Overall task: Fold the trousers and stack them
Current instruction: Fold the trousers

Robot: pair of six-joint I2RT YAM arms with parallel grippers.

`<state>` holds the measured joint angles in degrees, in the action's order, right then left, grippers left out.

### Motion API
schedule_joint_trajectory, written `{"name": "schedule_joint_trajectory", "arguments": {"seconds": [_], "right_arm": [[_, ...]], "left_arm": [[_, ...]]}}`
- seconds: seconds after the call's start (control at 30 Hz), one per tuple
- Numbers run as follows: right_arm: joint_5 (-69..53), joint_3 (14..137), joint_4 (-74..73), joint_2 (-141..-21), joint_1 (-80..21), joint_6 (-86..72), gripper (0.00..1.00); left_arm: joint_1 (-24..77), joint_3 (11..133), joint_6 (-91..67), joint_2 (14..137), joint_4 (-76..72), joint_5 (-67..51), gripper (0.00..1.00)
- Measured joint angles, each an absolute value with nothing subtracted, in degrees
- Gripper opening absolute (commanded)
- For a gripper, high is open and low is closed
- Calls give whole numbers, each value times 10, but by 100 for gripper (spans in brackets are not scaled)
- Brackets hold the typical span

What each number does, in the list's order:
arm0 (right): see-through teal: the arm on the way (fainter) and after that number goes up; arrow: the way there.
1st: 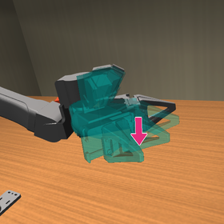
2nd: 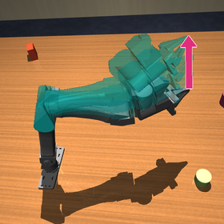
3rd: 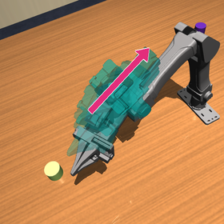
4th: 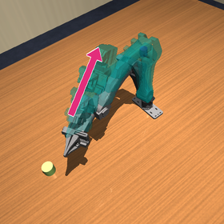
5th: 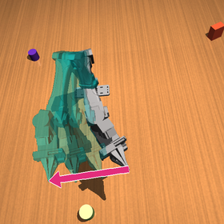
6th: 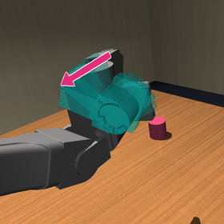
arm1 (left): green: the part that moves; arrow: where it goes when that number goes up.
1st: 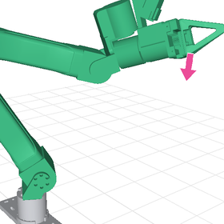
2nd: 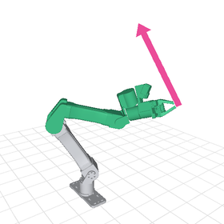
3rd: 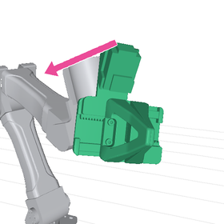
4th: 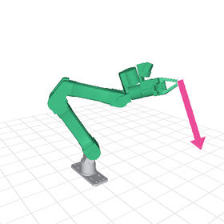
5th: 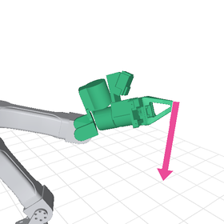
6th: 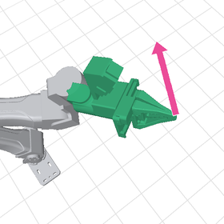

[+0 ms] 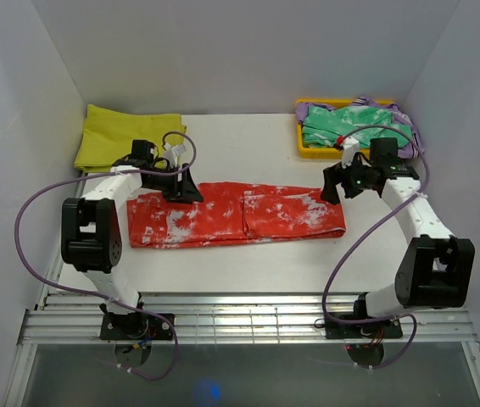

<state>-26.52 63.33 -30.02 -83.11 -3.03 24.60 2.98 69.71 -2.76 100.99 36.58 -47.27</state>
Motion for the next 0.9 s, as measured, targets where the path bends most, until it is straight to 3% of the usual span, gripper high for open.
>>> {"name": "schedule_joint_trajectory", "arguments": {"seconds": [0.23,0.47,0.57,0.67,0.7,0.77,0.8,0.83,0.9], "right_arm": [[-293,639,-360,-911,117,259,95],[-364,646,-398,-1042,164,261,86],[-413,650,-392,-1062,164,256,76],[-451,649,-378,-1082,163,238,60],[-460,648,-373,-1088,161,231,44],[-468,642,-361,-1098,160,226,29],[-468,637,-356,-1102,160,222,14],[-469,633,-353,-1103,161,223,8],[-471,629,-354,-1100,162,217,8]], "left_arm": [[82,713,-2,992,360,-502,68],[-20,724,12,992,386,-536,69],[-80,725,15,991,399,-535,69],[-153,725,25,991,422,-529,77],[-180,725,32,991,431,-523,79],[-232,721,51,991,448,-511,84],[-257,718,64,991,458,-505,84],[-280,714,78,992,468,-496,85],[-311,701,107,992,483,-479,85]]}}
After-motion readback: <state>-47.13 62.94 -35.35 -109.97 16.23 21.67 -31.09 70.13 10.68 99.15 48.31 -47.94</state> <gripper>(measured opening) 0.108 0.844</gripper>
